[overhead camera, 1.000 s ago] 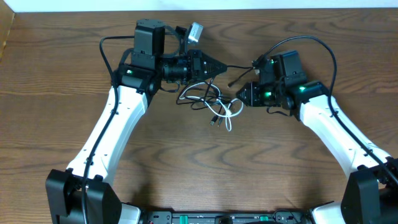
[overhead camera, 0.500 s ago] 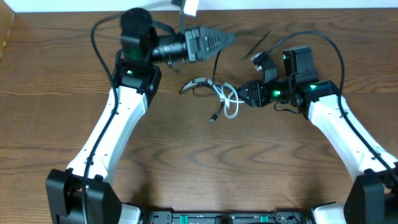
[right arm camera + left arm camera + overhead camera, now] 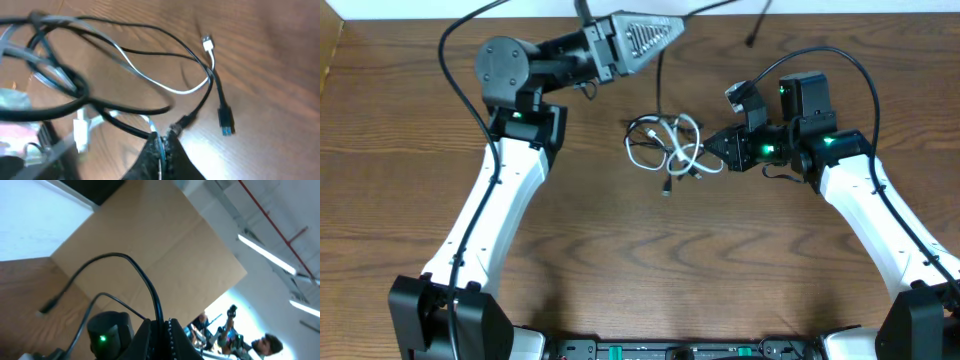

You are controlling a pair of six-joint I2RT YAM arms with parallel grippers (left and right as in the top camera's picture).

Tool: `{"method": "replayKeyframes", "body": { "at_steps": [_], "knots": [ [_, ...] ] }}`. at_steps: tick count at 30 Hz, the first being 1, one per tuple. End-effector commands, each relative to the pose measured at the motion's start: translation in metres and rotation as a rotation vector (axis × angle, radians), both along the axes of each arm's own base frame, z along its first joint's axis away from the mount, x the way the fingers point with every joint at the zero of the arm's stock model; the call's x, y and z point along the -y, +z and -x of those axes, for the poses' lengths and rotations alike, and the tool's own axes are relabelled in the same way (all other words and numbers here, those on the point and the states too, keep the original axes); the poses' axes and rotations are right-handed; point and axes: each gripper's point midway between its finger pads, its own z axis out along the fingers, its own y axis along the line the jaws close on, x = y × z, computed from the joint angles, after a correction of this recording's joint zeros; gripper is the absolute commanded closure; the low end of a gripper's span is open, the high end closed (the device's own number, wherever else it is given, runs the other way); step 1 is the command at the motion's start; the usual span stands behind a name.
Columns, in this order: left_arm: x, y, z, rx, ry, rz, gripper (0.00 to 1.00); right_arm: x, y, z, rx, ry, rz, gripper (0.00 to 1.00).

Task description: Untangle cables

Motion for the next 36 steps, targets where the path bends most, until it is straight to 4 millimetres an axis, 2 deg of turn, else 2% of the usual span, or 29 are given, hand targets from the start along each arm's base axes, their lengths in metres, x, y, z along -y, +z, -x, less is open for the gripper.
{"method": "replayKeyframes", "body": {
  "at_steps": [1, 3, 7, 11, 13, 15, 16, 18, 21, 22, 24, 27, 30, 32, 36],
  "knots": [
    [-0.018, 0.015, -0.006, -0.008, 0.051, 0.031, 0.93, 0.0, 0.009, 0.004, -0.041, -0.026, -0.021, 0.99],
    [-0.03, 0.015, -0.013, -0.012, 0.086, 0.036, 0.93, 0.008, -0.001, 0.008, -0.092, -0.06, 0.022, 0.99],
    [-0.056, 0.008, -0.032, -0.066, 0.16, 0.03, 0.93, 0.044, -0.027, 0.011, -0.216, -0.232, 0.162, 0.99],
    [-0.082, -0.013, -0.054, -0.179, 0.238, 0.003, 0.93, 0.097, -0.044, 0.01, -0.315, -0.455, 0.284, 0.99],
    [-0.091, -0.021, -0.06, -0.175, 0.273, -0.023, 0.92, 0.126, -0.042, 0.006, -0.329, -0.55, 0.31, 0.99],
    [-0.099, -0.032, -0.067, -0.208, 0.307, -0.041, 0.93, 0.152, -0.028, 0.0, -0.334, -0.624, 0.28, 0.99],
    [-0.102, -0.035, -0.07, -0.222, 0.32, -0.047, 0.93, 0.156, -0.018, -0.003, -0.336, -0.632, 0.235, 0.99],
    [-0.106, -0.044, -0.073, -0.251, 0.336, -0.06, 0.93, 0.149, 0.022, -0.013, -0.279, -0.558, 0.072, 0.99],
    [-0.104, -0.049, -0.074, -0.28, 0.333, -0.066, 0.92, 0.124, 0.082, -0.025, -0.098, -0.371, -0.096, 0.98],
    [-0.102, -0.048, -0.074, -0.288, 0.334, -0.06, 0.92, 0.115, 0.096, -0.028, -0.045, -0.325, -0.117, 0.94],
    [-0.1, -0.045, -0.076, -0.333, 0.338, -0.026, 0.92, 0.1, 0.107, -0.032, 0.028, -0.26, -0.12, 0.83],
    [-0.098, -0.034, -0.075, -0.365, 0.322, 0.026, 0.92, 0.073, 0.109, -0.031, 0.079, -0.173, -0.11, 0.6],
    [-0.093, -0.02, -0.069, -0.342, 0.289, 0.062, 0.93, 0.036, 0.104, -0.027, 0.128, -0.045, -0.096, 0.44],
    [-0.088, -0.014, -0.065, -0.336, 0.268, 0.078, 0.93, 0.016, 0.098, -0.023, 0.151, 0.025, -0.079, 0.38],
    [-0.08, -0.012, -0.061, -0.358, 0.238, 0.089, 0.93, -0.015, 0.074, -0.023, 0.162, 0.095, -0.013, 0.34]
  ]
}}
